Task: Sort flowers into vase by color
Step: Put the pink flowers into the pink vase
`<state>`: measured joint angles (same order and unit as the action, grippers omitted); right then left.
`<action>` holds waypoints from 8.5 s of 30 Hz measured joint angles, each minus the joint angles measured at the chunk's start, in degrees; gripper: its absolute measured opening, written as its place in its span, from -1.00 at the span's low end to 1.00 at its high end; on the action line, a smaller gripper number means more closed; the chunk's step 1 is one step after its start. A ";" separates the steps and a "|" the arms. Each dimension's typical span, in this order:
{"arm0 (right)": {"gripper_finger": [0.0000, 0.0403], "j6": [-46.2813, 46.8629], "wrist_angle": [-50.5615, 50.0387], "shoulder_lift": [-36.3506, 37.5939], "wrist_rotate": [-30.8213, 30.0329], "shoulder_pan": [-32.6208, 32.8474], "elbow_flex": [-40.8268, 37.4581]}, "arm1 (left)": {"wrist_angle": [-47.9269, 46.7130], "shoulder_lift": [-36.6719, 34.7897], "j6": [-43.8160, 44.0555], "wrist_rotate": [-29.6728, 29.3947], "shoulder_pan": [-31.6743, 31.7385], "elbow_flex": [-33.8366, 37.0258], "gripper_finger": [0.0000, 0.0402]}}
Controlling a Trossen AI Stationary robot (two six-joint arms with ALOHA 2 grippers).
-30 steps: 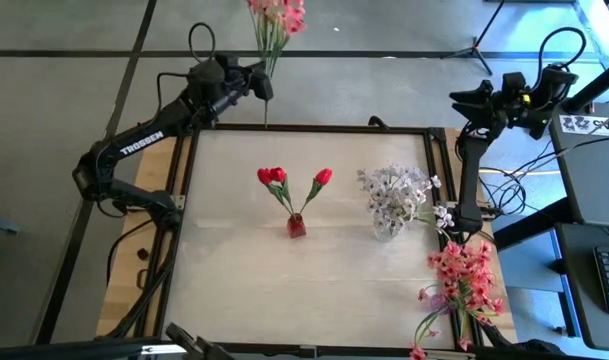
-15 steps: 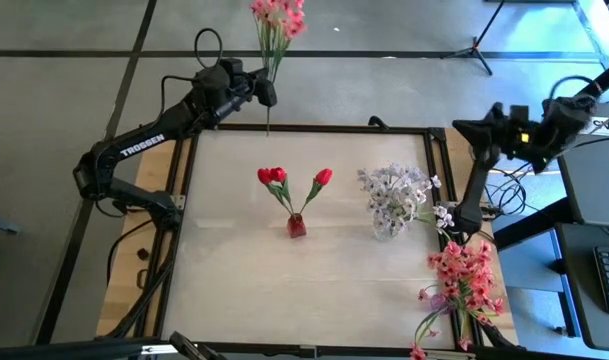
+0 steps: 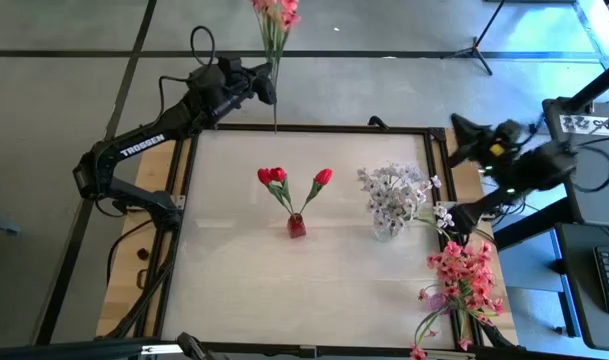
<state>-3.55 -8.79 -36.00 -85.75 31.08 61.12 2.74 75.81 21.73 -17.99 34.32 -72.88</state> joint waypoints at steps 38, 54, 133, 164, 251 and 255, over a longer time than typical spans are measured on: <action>-0.08 -10.34 -12.44 -38.77 75.35 -39.73 44.55 | 8.31 15.11 -14.24 5.24 -18.07 -26.26 -1.00; 0.63 -8.21 -5.24 -44.17 65.49 -40.06 44.87 | 9.83 21.38 -25.16 5.41 -22.53 -29.83 -1.00; -0.99 19.58 -38.32 -1.27 146.75 -40.14 43.29 | 3.31 16.06 -18.28 -1.43 -49.41 -29.77 -0.30; -1.00 5.14 -28.58 10.99 161.95 -9.52 15.83 | 4.20 16.11 -0.87 -16.50 -51.68 -29.73 -0.30; -1.00 12.51 15.85 19.36 127.23 18.14 -28.72 | -2.17 16.11 0.23 -19.06 -52.95 -29.73 -0.30; -1.00 9.23 9.57 16.81 124.43 20.59 -26.70 | -2.38 16.11 0.18 -19.05 -52.95 -29.73 -0.30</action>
<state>5.68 0.78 -19.19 38.68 51.67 34.43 0.36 91.92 21.91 -37.04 -18.63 -102.61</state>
